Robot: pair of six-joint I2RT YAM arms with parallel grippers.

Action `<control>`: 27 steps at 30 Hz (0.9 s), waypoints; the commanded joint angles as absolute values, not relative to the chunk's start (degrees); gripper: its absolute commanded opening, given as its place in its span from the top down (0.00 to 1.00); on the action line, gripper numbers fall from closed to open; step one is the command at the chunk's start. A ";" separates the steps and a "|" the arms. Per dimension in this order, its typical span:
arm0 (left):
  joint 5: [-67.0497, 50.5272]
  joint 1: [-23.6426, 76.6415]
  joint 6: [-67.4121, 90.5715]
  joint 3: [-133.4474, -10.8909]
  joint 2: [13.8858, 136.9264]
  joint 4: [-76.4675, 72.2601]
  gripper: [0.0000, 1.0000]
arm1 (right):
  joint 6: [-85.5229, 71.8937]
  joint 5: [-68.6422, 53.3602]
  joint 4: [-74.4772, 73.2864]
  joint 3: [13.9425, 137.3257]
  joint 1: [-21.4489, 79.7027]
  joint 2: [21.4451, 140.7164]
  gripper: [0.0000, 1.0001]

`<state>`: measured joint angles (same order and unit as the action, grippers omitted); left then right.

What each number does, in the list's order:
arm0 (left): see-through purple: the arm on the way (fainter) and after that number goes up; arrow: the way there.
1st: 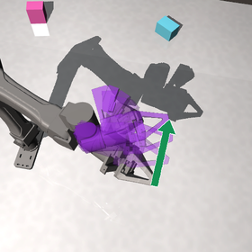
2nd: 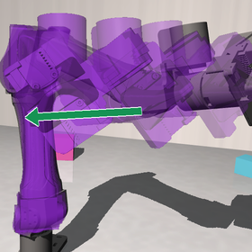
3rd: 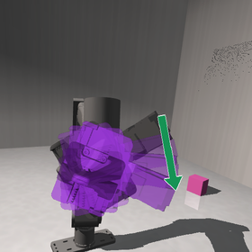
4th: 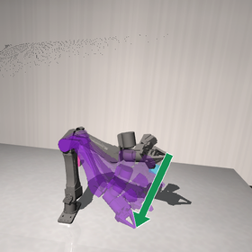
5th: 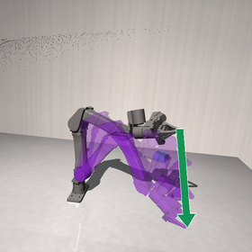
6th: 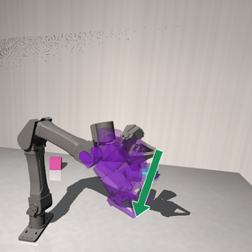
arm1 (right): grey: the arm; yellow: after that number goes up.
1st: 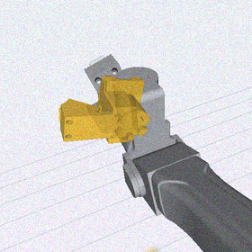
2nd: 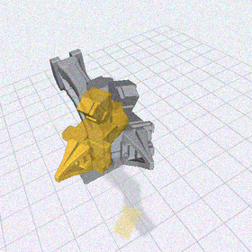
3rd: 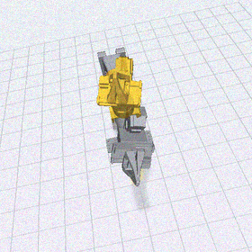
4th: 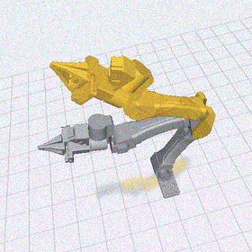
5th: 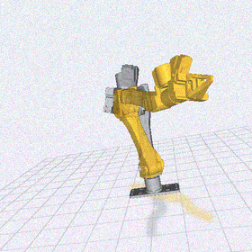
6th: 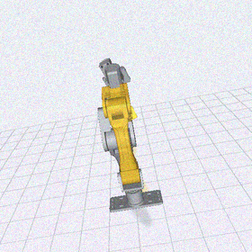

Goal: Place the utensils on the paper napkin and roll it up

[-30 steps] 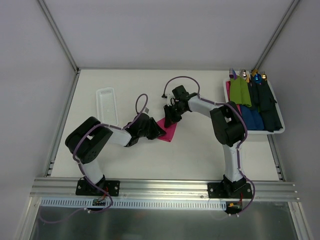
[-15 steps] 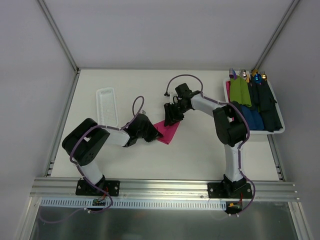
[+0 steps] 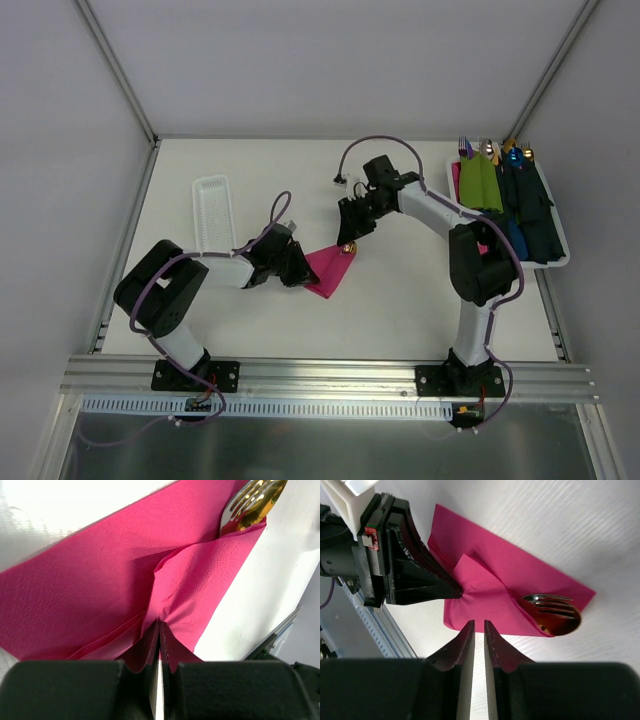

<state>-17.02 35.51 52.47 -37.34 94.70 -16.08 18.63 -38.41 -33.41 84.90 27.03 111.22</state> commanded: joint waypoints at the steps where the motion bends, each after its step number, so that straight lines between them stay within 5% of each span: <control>1: -18.02 35.24 46.76 -37.09 97.12 -7.38 1.00 | 19.16 -40.96 -35.95 84.20 29.43 109.25 0.85; 19: -15.91 35.24 45.62 -36.12 92.73 -7.03 1.00 | 16.88 -31.47 -37.09 84.55 34.98 121.90 0.95; 27: -14.15 35.24 43.68 -32.88 80.01 -9.40 0.81 | 15.47 -29.36 -38.41 85.17 35.24 124.19 0.96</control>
<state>-16.19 35.53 46.37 -34.41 86.76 -10.81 15.03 -36.47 -36.18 85.34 34.72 121.08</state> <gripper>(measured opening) 0.168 0.040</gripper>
